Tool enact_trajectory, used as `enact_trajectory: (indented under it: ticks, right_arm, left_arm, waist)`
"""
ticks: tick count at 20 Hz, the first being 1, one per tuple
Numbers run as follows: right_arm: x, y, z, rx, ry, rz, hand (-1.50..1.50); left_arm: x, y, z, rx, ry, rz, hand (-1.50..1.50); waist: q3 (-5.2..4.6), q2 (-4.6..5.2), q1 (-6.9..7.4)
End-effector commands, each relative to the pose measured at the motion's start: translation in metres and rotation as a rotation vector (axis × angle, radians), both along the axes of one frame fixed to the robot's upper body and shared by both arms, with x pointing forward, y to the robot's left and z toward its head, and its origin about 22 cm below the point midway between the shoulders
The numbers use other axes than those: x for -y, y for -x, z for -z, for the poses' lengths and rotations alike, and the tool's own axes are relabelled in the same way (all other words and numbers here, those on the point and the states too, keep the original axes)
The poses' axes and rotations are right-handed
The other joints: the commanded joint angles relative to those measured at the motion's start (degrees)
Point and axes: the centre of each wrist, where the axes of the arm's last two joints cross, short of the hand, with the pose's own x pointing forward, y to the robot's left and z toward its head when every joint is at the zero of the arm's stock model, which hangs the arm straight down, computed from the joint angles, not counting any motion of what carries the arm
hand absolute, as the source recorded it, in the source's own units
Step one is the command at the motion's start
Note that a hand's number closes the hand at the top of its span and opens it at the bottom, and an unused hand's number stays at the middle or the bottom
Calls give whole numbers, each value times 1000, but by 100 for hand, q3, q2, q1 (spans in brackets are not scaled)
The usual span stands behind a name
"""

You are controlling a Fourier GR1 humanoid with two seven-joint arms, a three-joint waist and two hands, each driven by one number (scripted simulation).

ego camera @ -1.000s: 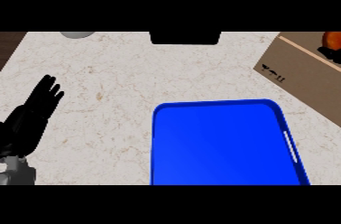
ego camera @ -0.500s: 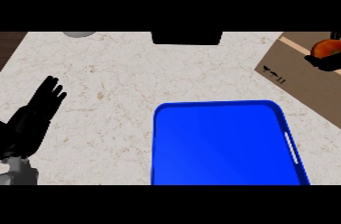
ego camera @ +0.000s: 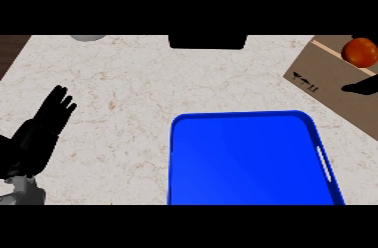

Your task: Pick the tomato from the tray and place it in the cardboard box

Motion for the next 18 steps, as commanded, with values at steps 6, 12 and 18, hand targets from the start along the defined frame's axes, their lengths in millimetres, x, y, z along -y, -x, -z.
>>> enact_trajectory:
  ticks: [6,12,18]
  right_arm:
    - [19,7,7,285,-469,132,-150]
    - [82,37,-31,360,-630,190,-150]
    - [127,83,-20,371,-682,227,-150]
  left_arm:
    - [-20,2,10,-11,4,-17,0]
    - [-11,-7,1,2,-2,4,0]
    - [3,-2,7,1,3,-1,0]
  waist:
    - [6,-9,-85]
    - [14,32,-10]
    - [19,36,-5]
